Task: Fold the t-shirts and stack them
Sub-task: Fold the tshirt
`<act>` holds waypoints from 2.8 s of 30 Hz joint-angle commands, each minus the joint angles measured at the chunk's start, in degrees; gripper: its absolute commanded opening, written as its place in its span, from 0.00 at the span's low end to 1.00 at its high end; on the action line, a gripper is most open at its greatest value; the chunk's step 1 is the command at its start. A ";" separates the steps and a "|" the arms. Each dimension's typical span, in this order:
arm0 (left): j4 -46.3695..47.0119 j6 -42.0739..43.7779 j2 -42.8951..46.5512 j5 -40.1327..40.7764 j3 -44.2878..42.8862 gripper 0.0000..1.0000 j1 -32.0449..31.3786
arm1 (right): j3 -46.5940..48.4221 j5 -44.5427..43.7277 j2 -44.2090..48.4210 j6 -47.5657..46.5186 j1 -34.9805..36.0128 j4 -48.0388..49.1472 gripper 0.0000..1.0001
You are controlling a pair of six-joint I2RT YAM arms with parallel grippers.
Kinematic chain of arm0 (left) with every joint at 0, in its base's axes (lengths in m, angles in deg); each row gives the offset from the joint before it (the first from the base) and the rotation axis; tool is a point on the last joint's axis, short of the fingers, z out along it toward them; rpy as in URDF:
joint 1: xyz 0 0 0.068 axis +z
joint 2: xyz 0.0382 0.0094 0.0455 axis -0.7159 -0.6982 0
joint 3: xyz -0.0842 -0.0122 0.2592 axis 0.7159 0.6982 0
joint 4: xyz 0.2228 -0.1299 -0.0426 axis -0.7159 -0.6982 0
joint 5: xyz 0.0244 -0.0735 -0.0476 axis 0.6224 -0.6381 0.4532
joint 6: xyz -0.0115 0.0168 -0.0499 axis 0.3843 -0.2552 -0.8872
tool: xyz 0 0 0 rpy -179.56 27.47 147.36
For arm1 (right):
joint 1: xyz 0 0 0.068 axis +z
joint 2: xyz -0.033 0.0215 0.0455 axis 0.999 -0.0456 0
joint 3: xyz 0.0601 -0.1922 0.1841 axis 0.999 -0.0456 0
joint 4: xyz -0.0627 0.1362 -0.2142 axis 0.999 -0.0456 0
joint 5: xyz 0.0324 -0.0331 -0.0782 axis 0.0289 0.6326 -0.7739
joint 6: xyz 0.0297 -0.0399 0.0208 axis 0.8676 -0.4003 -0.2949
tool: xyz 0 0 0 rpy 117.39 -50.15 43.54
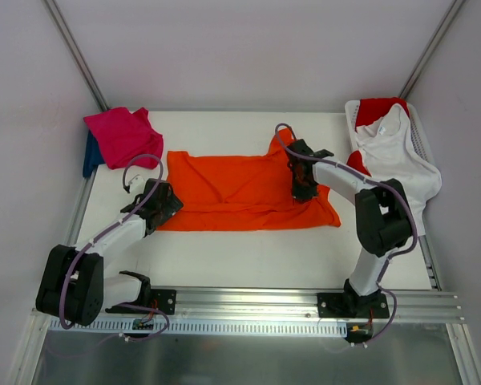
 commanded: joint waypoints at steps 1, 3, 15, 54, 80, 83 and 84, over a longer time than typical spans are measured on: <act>-0.39 1.13 0.63 1.10 0.42 0.94 -0.37 | 5.54 0.88 -3.49 -1.41 0.15 0.31 0.00; -0.30 1.13 0.55 1.37 0.42 0.95 -0.37 | 8.44 1.41 -5.94 -1.49 0.06 0.23 0.01; -0.39 0.87 -1.56 1.81 -0.37 0.95 -0.46 | 26.98 3.35 -16.06 -2.37 -1.60 -3.73 0.01; 12.53 22.23 -45.24 -30.44 -53.19 0.93 14.30 | 3.62 3.61 12.67 -4.13 -7.94 2.25 0.99; 13.94 13.17 -55.70 -42.75 -57.50 0.84 18.79 | 2.65 2.21 13.21 -3.43 -8.73 1.72 0.99; 13.85 13.17 -55.09 -42.49 -56.62 0.78 18.87 | 2.47 1.94 12.85 -3.43 -8.81 1.72 0.99; 13.85 13.26 -54.83 -42.40 -56.36 0.76 18.87 | 2.39 1.94 12.59 -3.43 -8.81 1.72 1.00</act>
